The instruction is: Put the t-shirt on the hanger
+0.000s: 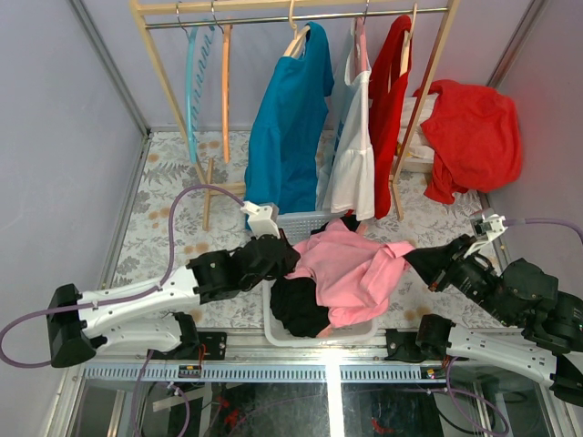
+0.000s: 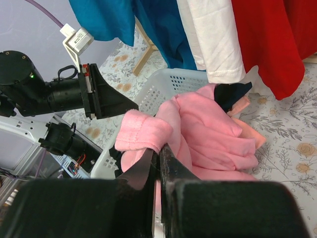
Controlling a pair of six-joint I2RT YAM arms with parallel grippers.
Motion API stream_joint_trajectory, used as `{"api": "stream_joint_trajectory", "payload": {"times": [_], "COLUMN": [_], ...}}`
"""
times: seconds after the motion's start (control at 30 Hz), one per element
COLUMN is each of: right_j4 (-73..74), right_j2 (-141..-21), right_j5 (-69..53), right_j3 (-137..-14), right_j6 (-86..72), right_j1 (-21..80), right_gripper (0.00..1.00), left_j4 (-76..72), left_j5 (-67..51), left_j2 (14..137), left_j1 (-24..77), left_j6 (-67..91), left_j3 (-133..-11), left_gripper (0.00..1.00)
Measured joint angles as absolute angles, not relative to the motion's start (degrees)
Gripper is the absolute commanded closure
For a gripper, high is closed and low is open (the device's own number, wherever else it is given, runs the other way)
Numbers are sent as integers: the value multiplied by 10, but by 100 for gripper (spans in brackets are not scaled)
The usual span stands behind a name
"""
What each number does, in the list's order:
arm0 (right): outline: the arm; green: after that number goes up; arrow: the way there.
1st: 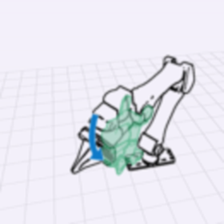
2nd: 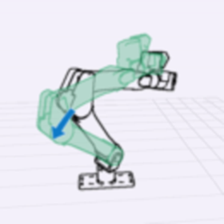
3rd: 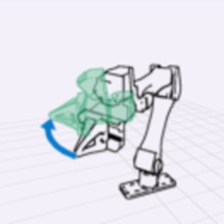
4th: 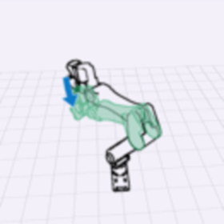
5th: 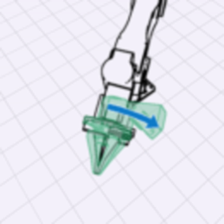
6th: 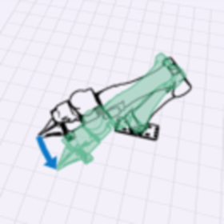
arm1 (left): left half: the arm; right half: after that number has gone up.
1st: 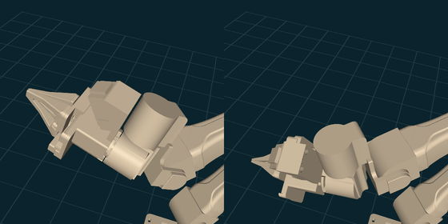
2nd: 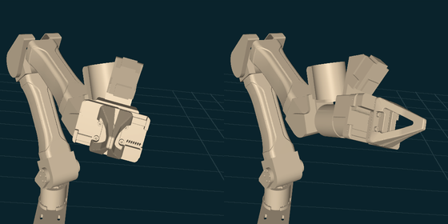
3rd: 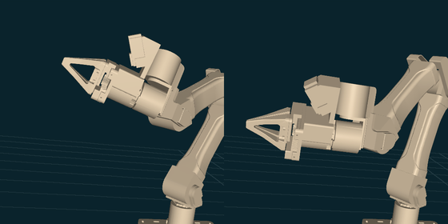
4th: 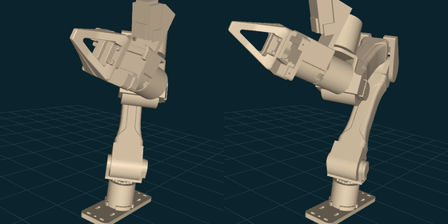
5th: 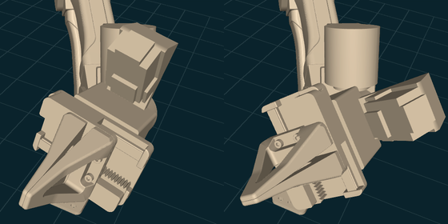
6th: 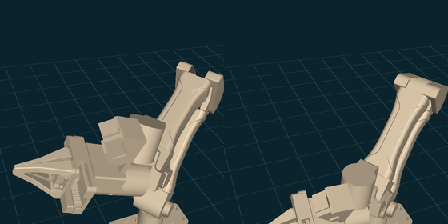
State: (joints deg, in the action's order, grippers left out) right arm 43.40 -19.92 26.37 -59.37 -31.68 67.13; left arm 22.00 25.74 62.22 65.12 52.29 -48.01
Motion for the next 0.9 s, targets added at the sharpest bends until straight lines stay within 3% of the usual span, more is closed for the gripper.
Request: {"api": "stream_joint_trajectory", "payload": {"times": [0.23, 0.43, 0.67, 0.9], "right_j4": [430, 430, 427, 426], "right_j2": [-204, -214, -221, -221], "right_j5": [264, 264, 264, 264], "right_j3": [-594, -594, -594, -594], "right_j6": [-317, -315, -313, -312], "right_j1": [671, 671, 671, 671], "right_gripper": [100, 100, 100, 100], "left_j4": [232, 217, 176, 147], "left_j5": [248, 210, 170, 151], "left_j2": [614, 638, 681, 716], "left_j1": [650, 642, 631, 626], "left_j6": [515, 503, 487, 475], "left_j3": [-468, -439, -425, -425], "left_gripper": [50, 40, 43, 74]}}
